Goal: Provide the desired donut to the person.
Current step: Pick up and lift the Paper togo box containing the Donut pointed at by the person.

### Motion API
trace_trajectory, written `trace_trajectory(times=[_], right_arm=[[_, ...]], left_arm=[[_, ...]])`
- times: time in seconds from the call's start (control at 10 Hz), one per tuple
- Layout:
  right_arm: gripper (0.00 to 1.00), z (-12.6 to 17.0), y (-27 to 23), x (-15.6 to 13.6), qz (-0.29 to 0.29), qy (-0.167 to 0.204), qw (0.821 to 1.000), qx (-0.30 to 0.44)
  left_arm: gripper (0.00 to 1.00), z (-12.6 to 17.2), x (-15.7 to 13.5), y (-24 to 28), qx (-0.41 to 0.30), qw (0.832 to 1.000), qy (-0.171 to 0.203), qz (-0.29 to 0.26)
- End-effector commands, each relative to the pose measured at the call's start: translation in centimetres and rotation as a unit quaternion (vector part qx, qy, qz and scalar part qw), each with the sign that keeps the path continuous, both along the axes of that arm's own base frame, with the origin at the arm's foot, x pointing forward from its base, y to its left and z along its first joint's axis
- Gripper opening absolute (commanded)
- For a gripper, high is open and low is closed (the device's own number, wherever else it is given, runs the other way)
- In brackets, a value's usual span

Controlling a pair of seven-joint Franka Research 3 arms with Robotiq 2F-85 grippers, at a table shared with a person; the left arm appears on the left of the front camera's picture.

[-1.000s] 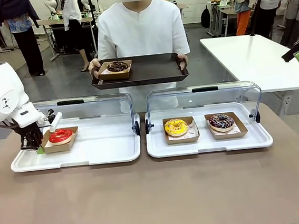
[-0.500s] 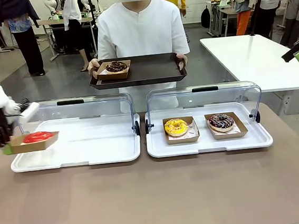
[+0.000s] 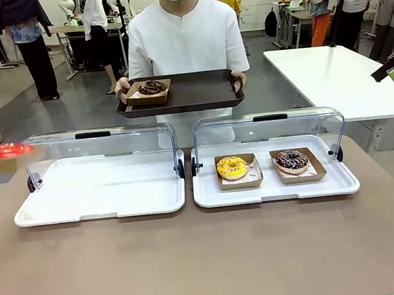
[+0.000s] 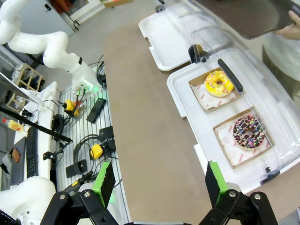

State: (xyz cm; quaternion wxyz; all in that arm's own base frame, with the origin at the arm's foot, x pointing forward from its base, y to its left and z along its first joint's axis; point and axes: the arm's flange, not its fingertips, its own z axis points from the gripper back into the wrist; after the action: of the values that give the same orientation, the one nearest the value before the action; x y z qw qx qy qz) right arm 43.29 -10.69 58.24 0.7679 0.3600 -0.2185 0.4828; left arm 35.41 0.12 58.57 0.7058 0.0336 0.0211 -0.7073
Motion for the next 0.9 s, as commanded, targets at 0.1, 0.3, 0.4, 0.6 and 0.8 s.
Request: trace_trajectory(times=[0.1,0.3,0.4,0.6,0.8], right_arm=[[1.0,0.1,0.1,0.0,-0.002,0.002,1.0,0.0],[1.0,0.1,0.1,0.0,-0.002,0.002,1.0,0.0],[1.0,0.1,0.1,0.0,-0.002,0.002,1.0,0.0],[1.0,0.1,0.1,0.0,-0.002,0.002,1.0,0.0],[1.0,0.1,0.1,0.0,-0.002,0.002,1.0,0.0]], left_arm=[[0.0,2.8,3.5,-1.1,-0.046,0.999,0.0,0.013],[0.0,2.9,6.0,-1.8,-0.074,0.997,0.018,0.011],[0.0,3.0,6.9,-1.9,-0.098,0.995,0.022,0.007],[0.0,3.1,7.4,-1.7,-0.096,0.995,0.018,0.008],[0.0,2.1,7.6,-2.2,-0.088,0.996,0.016,0.01]])
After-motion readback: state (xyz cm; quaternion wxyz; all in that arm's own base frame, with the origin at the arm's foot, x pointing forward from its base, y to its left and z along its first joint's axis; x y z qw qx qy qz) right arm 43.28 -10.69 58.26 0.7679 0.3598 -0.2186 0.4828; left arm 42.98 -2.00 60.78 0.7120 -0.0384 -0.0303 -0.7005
